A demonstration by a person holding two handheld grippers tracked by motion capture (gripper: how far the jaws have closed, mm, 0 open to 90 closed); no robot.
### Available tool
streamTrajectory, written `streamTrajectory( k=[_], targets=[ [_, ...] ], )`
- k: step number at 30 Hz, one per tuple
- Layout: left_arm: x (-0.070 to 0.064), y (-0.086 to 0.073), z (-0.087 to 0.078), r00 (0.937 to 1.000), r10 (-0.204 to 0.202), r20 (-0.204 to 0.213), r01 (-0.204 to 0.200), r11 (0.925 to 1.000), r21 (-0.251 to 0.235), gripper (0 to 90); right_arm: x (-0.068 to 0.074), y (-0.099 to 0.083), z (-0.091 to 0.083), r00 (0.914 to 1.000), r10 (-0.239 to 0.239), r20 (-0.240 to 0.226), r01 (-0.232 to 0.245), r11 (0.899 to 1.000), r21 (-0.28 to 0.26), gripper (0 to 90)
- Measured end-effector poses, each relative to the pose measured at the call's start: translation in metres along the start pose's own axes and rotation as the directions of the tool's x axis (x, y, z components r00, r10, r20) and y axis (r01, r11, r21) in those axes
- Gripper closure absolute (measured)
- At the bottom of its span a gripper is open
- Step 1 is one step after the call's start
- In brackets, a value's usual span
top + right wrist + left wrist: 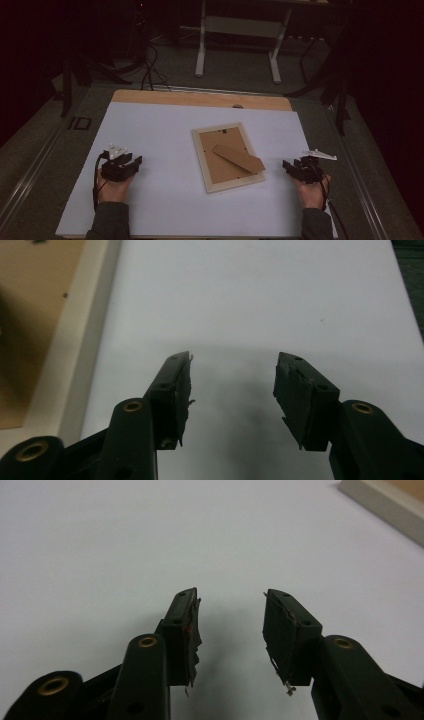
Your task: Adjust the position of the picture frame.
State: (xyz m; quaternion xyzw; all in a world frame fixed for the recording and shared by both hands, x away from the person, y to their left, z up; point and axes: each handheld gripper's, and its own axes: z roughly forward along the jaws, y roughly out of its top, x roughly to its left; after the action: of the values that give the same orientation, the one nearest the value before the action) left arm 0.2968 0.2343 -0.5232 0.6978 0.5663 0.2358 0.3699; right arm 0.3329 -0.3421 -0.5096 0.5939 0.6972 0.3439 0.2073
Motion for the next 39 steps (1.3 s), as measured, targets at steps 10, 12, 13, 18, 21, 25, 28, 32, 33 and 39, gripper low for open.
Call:
streamTrajectory(
  k=[10,12,13,18,21,25,28,32,33,39],
  targets=[
    [-0.015,0.005,-0.002,0.996,0.063,0.064,-0.065,0.9974,0.031,61.4,-0.005,-0.001,-0.005,0.9995,0.0,-0.032,0.0,1.0,-0.018,57.2],
    [-0.016,0.007,0.001,0.9936,0.08,0.079,-0.085,0.9941,0.067,58.1,-0.006,0.0,-0.007,0.9986,0.0,-0.052,-0.001,1.0,-0.021,61.5],
    [-0.016,0.007,0.001,0.9936,0.08,0.079,-0.085,0.9941,0.067,57.9,-0.006,0.0,-0.007,0.9986,0.0,-0.052,-0.001,1.0,-0.021,61.5],
    [-0.019,0.009,-0.001,0.9908,0.075,0.113,-0.082,0.9945,0.064,59.2,-0.004,0.001,-0.008,0.9975,-0.015,-0.069,0.013,1.0,-0.028,69.3],
    [-0.02,0.01,-0.003,0.986,0.069,0.152,-0.078,0.9955,0.054,60.4,-0.002,0.001,-0.009,0.9968,-0.029,-0.074,0.026,0.999,-0.036,74.3],
    [-0.024,0.01,-0.002,0.9828,0.074,0.169,-0.084,0.9949,0.055,63.1,0.005,0.001,-0.008,0.9959,-0.05,-0.075,0.047,0.998,-0.043,86.1],
    [-0.024,0.009,-0.003,0.9833,0.072,0.167,-0.081,0.9956,0.047,64.4,0.008,0.001,-0.008,0.9942,-0.058,-0.091,0.054,0.998,-0.044,89.7],
    [-0.023,0.009,-0.008,0.9847,0.066,0.161,-0.07,0.9973,0.021,65.4,0.012,0.002,-0.007,0.9919,-0.073,-0.104,0.069,0.997,-0.04,89.7],
    [-0.023,0.009,-0.008,0.9844,0.064,0.164,-0.068,0.9975,0.02,65.3,0.013,0.002,-0.007,0.9912,-0.07,-0.113,0.065,0.997,-0.041,89.7],
    [-0.023,0.009,-0.008,0.9833,0.067,0.169,-0.072,0.9972,0.021,69.2,0.022,-0.001,-0.002,0.981,-0.08,-0.177,0.076,0.997,-0.03,89.8]
  ],
)
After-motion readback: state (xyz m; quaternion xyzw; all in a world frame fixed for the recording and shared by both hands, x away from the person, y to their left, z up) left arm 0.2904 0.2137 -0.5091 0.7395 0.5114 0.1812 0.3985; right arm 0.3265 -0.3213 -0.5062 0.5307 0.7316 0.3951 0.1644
